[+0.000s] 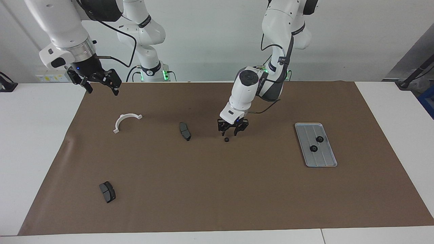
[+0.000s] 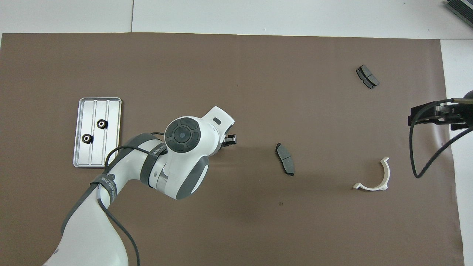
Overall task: Place bearing gear from tray to pile
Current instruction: 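Carry the bearing with the left gripper to mid-table and release it, then return the left gripper to the tray while the right gripper reaches the bearing, then grasp the bearing with the right gripper while the left gripper grasps another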
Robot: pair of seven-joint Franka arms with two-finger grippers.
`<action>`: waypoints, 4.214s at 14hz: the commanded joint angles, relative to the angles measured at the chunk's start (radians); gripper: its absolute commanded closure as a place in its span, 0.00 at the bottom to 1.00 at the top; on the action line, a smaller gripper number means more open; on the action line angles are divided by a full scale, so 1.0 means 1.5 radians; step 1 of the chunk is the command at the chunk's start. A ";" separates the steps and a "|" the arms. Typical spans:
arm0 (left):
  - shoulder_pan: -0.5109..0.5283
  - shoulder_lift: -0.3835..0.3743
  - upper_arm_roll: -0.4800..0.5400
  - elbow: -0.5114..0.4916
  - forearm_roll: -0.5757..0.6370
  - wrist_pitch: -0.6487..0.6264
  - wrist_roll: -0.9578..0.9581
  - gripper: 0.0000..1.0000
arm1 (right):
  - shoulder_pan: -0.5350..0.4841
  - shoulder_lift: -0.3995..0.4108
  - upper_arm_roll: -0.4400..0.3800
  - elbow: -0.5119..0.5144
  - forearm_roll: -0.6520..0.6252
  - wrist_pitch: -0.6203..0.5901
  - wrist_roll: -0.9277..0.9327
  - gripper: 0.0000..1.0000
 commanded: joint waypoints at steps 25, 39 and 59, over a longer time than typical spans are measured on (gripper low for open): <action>0.401 -0.036 0.008 -0.047 0.042 -0.072 0.528 0.42 | 0.427 0.314 0.008 -0.046 -0.011 0.422 0.362 0.00; 0.410 -0.030 0.008 -0.094 0.042 0.007 0.488 0.44 | 0.454 0.387 0.009 -0.039 -0.065 0.501 0.373 0.37; 0.378 -0.012 0.007 0.029 0.042 -0.097 0.401 0.84 | 0.456 0.384 0.009 -0.015 -0.055 0.441 0.382 1.00</action>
